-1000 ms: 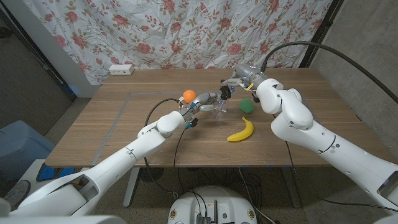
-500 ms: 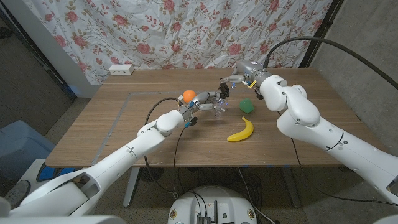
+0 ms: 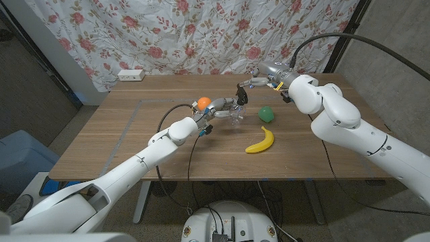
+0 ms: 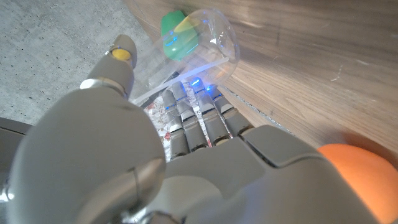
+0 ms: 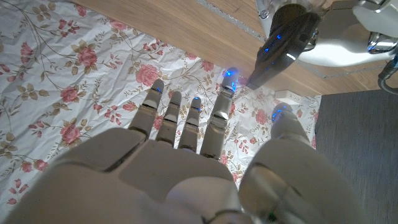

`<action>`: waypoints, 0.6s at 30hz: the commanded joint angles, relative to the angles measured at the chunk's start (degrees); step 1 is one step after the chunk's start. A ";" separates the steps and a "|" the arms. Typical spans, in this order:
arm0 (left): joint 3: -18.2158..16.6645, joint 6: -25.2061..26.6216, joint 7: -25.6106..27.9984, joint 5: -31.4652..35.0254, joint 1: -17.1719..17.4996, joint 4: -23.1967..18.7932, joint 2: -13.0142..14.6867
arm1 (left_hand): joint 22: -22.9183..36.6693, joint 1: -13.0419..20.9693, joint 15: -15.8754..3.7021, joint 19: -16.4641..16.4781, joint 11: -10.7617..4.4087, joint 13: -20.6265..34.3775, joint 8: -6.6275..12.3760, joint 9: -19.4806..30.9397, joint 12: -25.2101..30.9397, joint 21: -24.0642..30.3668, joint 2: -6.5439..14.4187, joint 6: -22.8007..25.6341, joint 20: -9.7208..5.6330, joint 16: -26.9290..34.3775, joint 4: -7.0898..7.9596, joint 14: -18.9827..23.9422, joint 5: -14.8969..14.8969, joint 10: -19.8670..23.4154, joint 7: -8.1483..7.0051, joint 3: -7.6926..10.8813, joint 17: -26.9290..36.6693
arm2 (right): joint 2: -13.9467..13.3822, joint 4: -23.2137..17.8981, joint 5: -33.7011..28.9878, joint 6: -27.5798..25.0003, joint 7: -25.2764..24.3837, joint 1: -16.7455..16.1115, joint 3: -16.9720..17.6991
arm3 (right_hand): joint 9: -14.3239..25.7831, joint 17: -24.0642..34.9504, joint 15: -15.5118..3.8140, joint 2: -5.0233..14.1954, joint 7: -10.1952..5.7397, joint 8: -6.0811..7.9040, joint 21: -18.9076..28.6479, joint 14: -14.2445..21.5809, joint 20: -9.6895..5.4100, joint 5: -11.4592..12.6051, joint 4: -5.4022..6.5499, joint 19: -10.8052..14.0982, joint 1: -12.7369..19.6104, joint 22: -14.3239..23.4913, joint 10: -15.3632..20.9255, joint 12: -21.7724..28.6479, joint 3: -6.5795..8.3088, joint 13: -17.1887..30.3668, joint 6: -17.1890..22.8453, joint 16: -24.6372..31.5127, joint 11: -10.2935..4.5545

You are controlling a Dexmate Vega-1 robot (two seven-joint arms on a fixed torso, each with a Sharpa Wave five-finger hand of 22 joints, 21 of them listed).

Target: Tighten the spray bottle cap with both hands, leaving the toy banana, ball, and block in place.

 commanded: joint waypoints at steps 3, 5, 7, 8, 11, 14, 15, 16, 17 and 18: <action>0.18 -0.08 -1.10 -0.28 -0.69 0.55 0.09 | 0.27 -9.70 -4.32 0.41 -0.46 0.19 6.81 0.18 0.08 -0.09 11.63 6.67 -1.66 0.01 4.65 -0.44 0.39 1.05 1.64 4.71 0.17 | -4.53 1.32 9.14 8.05 0.93 0.35 4.57 | 0.56 0.15 1.08 0.49 -2.60 -1.80 -0.32 -2.35 0.07 0.71 -1.03 -2.47 3.16 0.07 -3.41 -0.07 0.94 0.20 -5.86 -1.19 0.09; 0.17 -0.06 -1.22 -0.40 -0.70 0.57 0.08 | 0.27 -9.79 -4.31 0.40 -0.49 0.20 6.80 0.18 0.07 -0.10 11.65 6.69 -1.66 0.01 4.71 -0.41 0.38 1.06 1.64 4.72 0.17 | -5.16 1.63 9.89 9.33 0.51 0.26 5.02 | 0.56 0.13 1.57 0.52 -3.81 -2.47 -0.33 -3.36 0.08 0.84 -1.13 -3.22 3.96 0.06 -4.55 -0.13 1.19 0.20 -7.74 -1.67 0.35; 0.20 -0.04 -1.35 -0.44 -0.74 0.57 0.11 | 0.27 -9.80 -4.32 0.41 -0.43 0.19 6.78 0.18 0.02 -0.09 11.60 6.67 -1.66 0.01 4.66 -0.40 0.39 1.02 1.60 4.72 0.14 | -5.88 2.00 10.35 10.87 -0.07 0.10 5.39 | 0.56 0.11 2.01 0.32 -4.80 -3.21 -0.29 -4.27 0.05 0.95 -1.29 -3.89 4.92 0.05 -5.89 -0.19 1.40 0.22 -9.93 -2.11 0.59; 0.22 -0.06 -1.35 -0.45 -0.75 0.62 0.06 | 0.27 -9.83 -4.32 0.42 -0.44 0.19 6.78 0.18 0.03 -0.09 11.57 6.71 -1.66 0.01 4.66 -0.40 0.38 1.04 1.64 4.70 0.14 | -6.33 2.49 11.07 12.51 -0.67 -0.12 5.84 | 0.57 0.09 2.00 0.14 -5.10 -3.61 -0.25 -4.79 0.04 0.95 -1.36 -4.11 5.39 0.05 -6.59 -0.24 1.47 0.22 -11.12 -2.36 0.64; 0.24 -0.21 -1.53 -0.64 -0.78 0.81 -0.05 | 0.27 -9.86 -4.30 0.42 -0.45 0.20 6.77 0.18 0.03 -0.09 11.53 6.74 -1.68 0.01 4.63 -0.39 0.38 1.07 1.71 4.70 0.13 | -7.38 3.63 12.25 15.67 -0.47 0.20 6.24 | 0.62 -0.02 2.53 -0.31 -6.71 -4.66 -0.31 -6.51 0.09 0.90 -1.47 -5.38 7.27 0.03 -9.76 -0.50 1.82 0.22 -14.38 -3.18 0.61; 0.27 -0.20 -1.57 -0.62 -0.76 0.73 0.00 | 0.27 -9.90 -4.24 0.41 -0.34 0.21 6.73 0.18 -0.01 -0.09 11.55 6.69 -1.67 0.02 4.64 -0.41 0.38 1.01 1.66 4.69 0.15 | -8.05 4.03 12.25 17.12 -0.56 0.24 6.51 | 0.67 -0.09 2.80 -0.73 -7.90 -5.29 -0.28 -7.77 0.07 0.73 -1.42 -6.17 8.37 0.03 -11.41 -0.42 1.92 0.24 -16.48 -3.72 0.57; 0.27 -0.13 -1.60 -0.62 -0.74 0.65 0.04 | 0.27 -9.92 -4.23 0.39 -0.33 0.21 6.69 0.18 -0.03 -0.10 11.60 6.60 -1.67 0.02 4.67 -0.44 0.38 0.98 1.56 4.69 0.16 | -8.23 4.24 12.35 17.69 -0.73 0.18 6.67 | 0.68 -0.13 2.65 -0.97 -8.17 -5.47 -0.25 -8.32 0.06 0.61 -1.48 -6.39 8.89 0.02 -12.19 -0.45 1.96 0.24 -17.11 -3.96 0.42; 0.29 -0.03 -1.60 -0.56 -0.73 0.54 0.10 | 0.27 -9.96 -4.26 0.41 -0.38 0.22 6.71 0.18 -0.01 -0.09 11.57 6.67 -1.66 0.02 4.67 -0.43 0.37 1.04 1.66 4.67 0.15 | -8.38 4.45 12.50 18.14 -0.59 0.25 6.77 | 0.68 -0.15 2.71 -1.09 -8.24 -5.47 -0.25 -8.60 0.06 0.54 -1.51 -6.51 9.13 0.02 -12.61 -0.49 1.99 0.24 -17.19 -4.08 0.42; 0.28 0.01 -1.58 -0.54 -0.70 0.46 0.15 | 0.27 -9.98 -4.22 0.39 -0.38 0.22 6.70 0.18 -0.03 -0.10 11.54 6.68 -1.69 0.01 4.66 -0.41 0.38 1.00 1.71 4.69 0.13 | -8.53 4.77 12.82 18.75 -0.31 0.42 6.87 | 0.69 -0.19 2.90 -1.25 -8.46 -5.70 -0.24 -9.16 0.06 0.44 -1.53 -6.69 9.51 0.02 -13.19 -0.51 2.02 0.24 -17.89 -4.31 0.49; 0.24 0.07 -1.59 -0.61 -0.64 0.35 0.20 | 0.27 -10.03 -4.23 0.41 -0.34 0.22 6.70 0.18 -0.03 -0.09 11.58 6.69 -1.67 0.01 4.70 -0.44 0.37 1.01 1.72 4.68 0.14 | -8.74 5.24 13.10 19.81 -0.46 0.45 7.04 | 0.70 -0.21 2.96 -1.37 -8.75 -5.93 -0.24 -9.29 0.07 0.34 -1.51 -6.90 9.89 0.02 -13.78 -0.50 2.07 0.24 -18.59 -4.36 0.44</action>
